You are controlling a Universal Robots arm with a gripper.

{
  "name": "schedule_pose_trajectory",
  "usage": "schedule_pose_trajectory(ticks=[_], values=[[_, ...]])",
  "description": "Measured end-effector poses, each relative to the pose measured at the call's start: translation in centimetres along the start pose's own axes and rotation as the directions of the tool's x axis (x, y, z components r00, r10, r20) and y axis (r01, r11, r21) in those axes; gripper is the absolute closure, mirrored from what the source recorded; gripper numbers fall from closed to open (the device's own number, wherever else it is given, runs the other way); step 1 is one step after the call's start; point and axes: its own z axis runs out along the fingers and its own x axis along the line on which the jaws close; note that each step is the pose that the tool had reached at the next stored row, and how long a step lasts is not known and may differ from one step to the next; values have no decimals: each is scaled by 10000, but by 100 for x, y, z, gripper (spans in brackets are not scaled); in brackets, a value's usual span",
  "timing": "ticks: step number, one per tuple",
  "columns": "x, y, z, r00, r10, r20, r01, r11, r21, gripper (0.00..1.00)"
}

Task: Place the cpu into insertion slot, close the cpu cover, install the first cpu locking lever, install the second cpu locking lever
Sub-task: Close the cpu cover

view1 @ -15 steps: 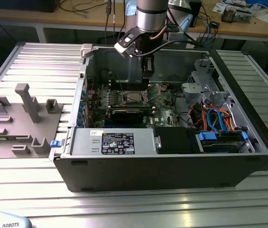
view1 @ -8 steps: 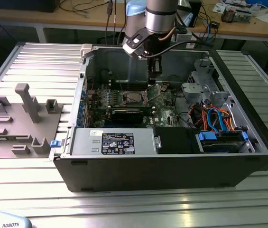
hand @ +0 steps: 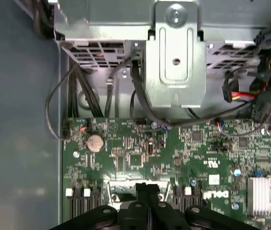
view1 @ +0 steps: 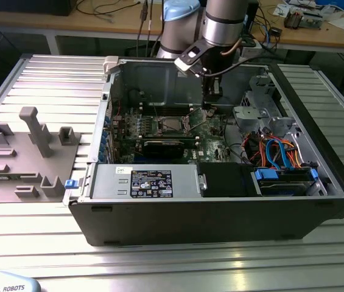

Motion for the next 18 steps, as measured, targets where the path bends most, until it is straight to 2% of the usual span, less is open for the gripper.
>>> schedule_pose_trajectory(ticks=[4,8,11,15,18], values=[[1,104,41,10000,0,0,0,10000,68,89],[2,231,116,10000,-2,-1,2,9999,168,89],[4,295,169,10000,-5,-5,5,9998,214,89],[6,291,234,10000,-3,-41,4,9998,216,89],[6,263,244,10000,-3,-84,5,9998,216,89]])
